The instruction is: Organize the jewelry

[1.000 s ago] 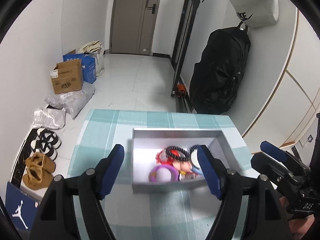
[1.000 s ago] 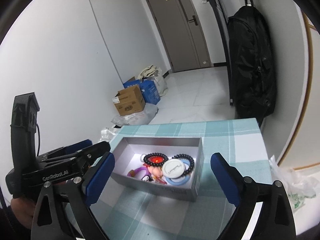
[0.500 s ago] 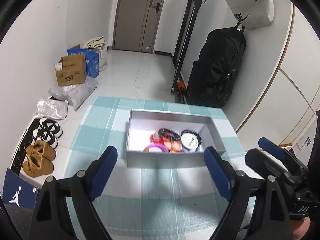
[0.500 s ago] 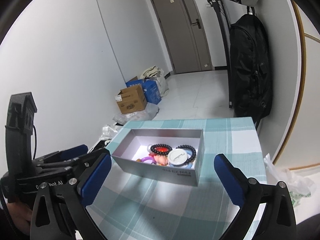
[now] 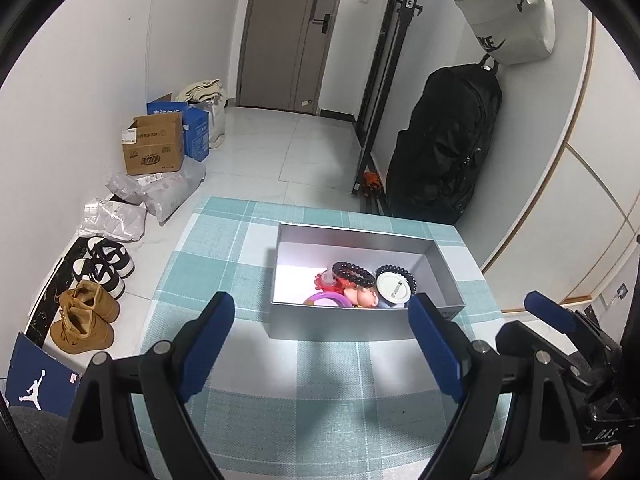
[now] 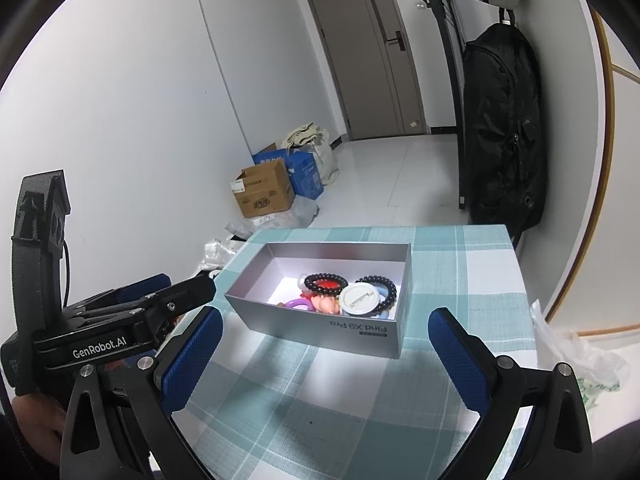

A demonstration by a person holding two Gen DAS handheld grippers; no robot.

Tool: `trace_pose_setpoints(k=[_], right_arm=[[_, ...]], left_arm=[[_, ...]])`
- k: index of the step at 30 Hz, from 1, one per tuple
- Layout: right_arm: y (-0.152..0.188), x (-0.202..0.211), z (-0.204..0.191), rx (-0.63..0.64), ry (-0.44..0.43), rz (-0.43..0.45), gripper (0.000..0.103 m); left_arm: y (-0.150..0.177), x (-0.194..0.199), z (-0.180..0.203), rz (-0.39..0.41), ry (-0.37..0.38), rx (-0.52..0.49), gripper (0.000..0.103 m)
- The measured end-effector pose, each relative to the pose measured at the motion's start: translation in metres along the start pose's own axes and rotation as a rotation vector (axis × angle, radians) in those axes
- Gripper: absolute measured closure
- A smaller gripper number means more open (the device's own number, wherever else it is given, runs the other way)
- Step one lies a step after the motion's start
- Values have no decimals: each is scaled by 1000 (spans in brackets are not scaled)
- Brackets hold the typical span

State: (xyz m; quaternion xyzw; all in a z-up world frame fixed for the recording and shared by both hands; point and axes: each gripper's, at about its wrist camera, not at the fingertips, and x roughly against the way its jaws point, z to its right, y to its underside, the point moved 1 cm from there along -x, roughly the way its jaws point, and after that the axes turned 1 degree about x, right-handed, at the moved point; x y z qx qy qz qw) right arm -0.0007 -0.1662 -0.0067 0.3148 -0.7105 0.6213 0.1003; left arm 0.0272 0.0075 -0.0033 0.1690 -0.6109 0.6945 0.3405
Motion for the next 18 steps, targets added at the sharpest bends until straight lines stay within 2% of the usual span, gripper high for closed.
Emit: trace_pose_setpoints(k=[7, 18], right_arm=[[1, -2, 2, -10, 3, -10, 0], [3, -4, 1, -12, 6, -23, 0]], left_arm=[[1, -2, 2, -17, 2, -18, 17], [-1, 0, -6, -8, -3, 22, 17]])
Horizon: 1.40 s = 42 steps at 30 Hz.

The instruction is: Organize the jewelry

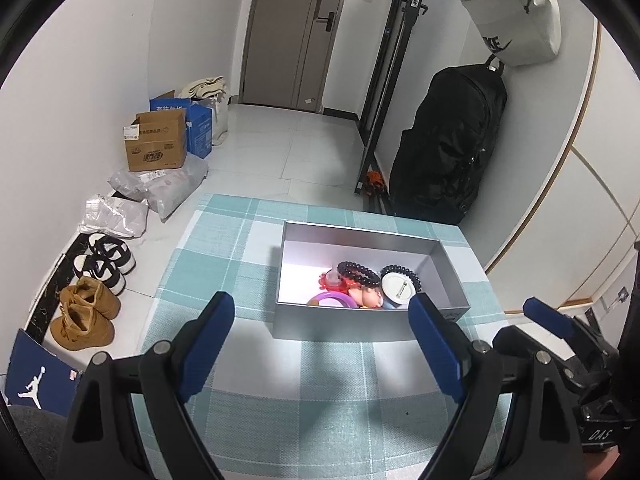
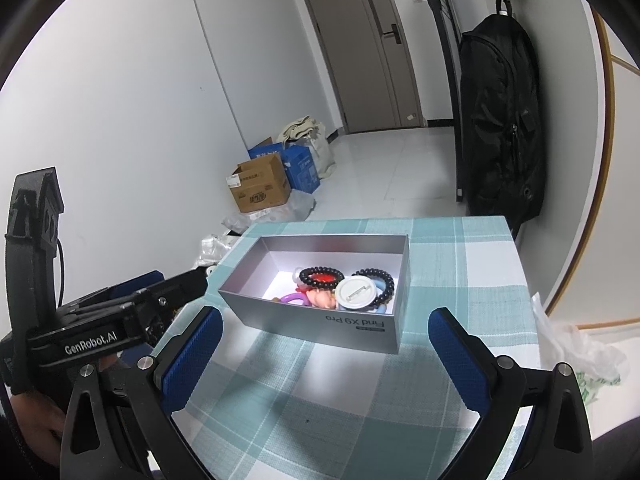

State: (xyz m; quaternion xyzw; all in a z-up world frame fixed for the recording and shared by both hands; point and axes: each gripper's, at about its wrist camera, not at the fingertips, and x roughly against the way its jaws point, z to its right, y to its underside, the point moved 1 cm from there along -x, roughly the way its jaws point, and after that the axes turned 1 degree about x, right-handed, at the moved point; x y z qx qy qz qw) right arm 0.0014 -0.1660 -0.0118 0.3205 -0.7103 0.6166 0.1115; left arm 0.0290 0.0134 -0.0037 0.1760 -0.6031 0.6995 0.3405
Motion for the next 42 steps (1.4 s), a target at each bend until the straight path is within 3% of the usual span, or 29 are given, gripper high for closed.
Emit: trace_pose_setpoints(k=[25, 42], right_arm=[[2, -4, 1, -2, 2, -12, 0], [2, -3, 1, -5, 7, -10, 0]], left_arm=[[-2, 0, -1, 2, -24, 4, 17], [-3, 11, 10, 82, -55, -47, 17]])
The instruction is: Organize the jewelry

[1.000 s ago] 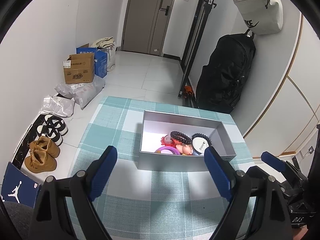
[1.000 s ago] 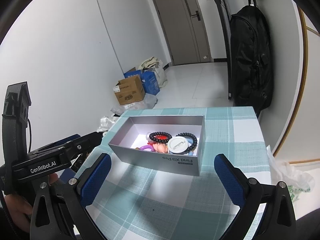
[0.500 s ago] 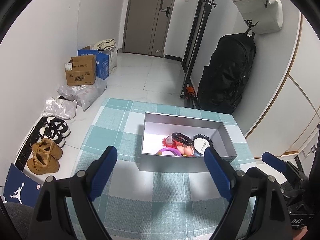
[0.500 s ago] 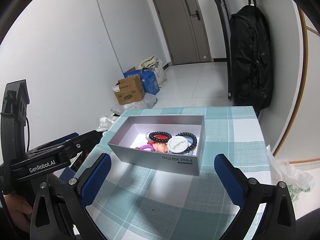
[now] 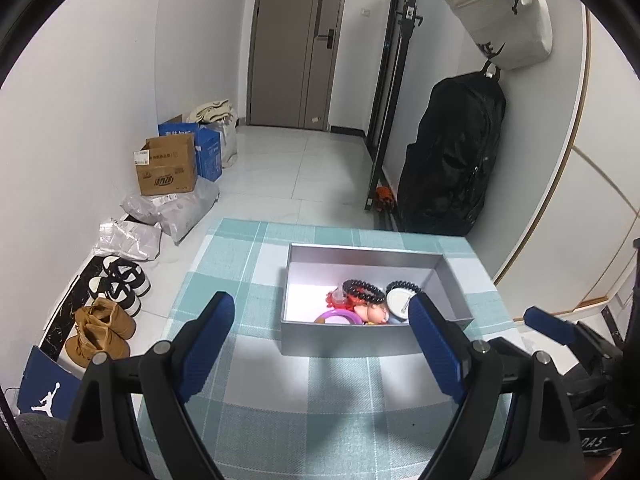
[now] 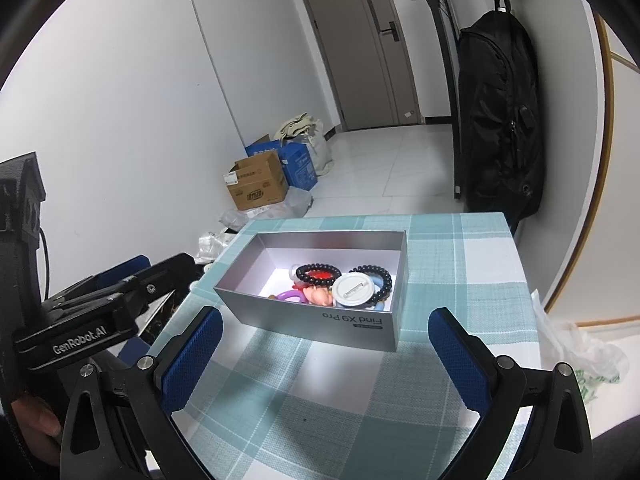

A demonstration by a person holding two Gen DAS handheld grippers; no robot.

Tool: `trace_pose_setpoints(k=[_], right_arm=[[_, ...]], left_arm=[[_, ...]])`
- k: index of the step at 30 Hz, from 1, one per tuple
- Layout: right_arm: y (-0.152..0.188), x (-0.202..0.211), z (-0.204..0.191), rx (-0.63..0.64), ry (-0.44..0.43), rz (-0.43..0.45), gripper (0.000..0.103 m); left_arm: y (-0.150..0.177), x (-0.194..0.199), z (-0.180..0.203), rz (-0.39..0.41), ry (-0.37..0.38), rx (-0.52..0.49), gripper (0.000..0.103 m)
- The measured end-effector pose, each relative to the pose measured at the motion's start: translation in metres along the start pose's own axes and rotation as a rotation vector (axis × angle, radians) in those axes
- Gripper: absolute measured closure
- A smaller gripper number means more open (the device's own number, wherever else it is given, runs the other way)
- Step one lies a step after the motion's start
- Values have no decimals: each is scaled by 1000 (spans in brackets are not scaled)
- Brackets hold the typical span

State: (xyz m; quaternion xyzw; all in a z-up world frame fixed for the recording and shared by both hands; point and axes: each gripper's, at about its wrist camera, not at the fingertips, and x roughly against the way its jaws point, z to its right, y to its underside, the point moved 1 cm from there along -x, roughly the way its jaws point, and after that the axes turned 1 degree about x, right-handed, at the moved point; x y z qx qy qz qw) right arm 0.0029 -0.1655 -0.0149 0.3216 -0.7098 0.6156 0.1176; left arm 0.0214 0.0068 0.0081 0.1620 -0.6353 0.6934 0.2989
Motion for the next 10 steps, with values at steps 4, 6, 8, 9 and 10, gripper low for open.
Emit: trace_pose_setpoints(k=[4, 6, 8, 9, 10], right_arm=[[-1, 1, 1, -4, -1, 0, 0], [-1, 1, 1, -3, -1, 0, 0], [-1, 1, 0, -1, -3, -1, 0], [-1, 1, 0, 0, -2, -1, 0], [-1, 1, 0, 2, 0, -1, 0]], left_arm=[[0, -2, -2, -6, 8, 24, 17], [1, -4, -3, -16, 18, 30, 17], [2, -7, 0, -25, 17, 19, 17], [2, -7, 1, -30, 14, 16, 17], [3, -8, 2, -33, 15, 16, 17]])
